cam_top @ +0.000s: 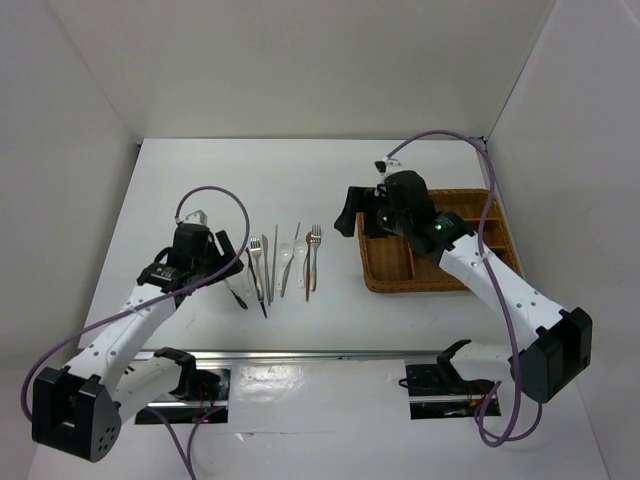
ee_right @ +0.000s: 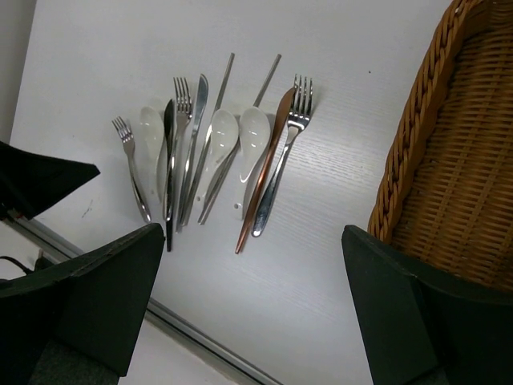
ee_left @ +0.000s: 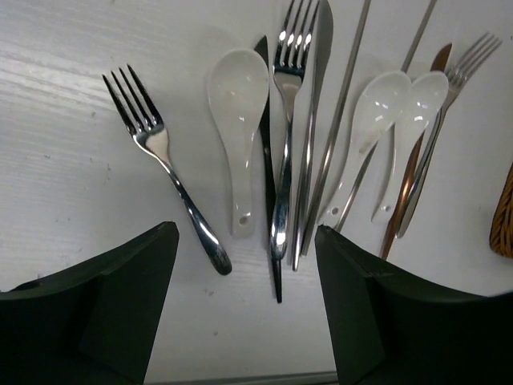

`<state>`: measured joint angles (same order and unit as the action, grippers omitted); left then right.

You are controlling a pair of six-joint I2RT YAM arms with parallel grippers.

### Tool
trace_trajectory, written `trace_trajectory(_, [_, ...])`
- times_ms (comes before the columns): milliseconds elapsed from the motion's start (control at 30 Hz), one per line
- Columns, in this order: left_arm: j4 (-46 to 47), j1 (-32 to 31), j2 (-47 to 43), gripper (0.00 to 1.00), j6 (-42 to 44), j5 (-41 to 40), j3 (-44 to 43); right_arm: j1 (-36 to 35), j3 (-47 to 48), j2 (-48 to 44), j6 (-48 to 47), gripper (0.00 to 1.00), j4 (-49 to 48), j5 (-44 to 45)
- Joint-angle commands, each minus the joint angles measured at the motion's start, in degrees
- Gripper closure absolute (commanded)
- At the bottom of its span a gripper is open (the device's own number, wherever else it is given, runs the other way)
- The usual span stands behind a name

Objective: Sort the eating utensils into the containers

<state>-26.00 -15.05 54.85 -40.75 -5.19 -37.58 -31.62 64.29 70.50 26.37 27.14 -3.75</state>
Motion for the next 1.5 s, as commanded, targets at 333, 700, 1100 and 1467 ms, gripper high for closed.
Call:
trace_trajectory(333, [18.6, 8.5, 14.1, 0.31, 3.6, 6.6, 0.8, 0.1, 3.0, 6.3, -0.7, 0.00, -6.4, -0.9])
trace_trajectory(700, [23.0, 11.7, 21.2, 0.37, 4.7, 9.5, -0.3, 0.1, 3.6, 8.0, -1.8, 0.00, -6.9, 0.1])
trace_trajectory(1100, [21.2, 12.3, 19.5, 0.39, 4.7, 8.3, -0.8, 0.1, 5.2, 9.6, -3.5, 0.00, -6.3, 0.1])
trace_trajectory(1467, [16.4, 16.9, 9.8, 0.32, -0.7, 8.3, 5.9, 0.6, 5.2, 11.1, -4.0, 0.00, -6.8, -1.2])
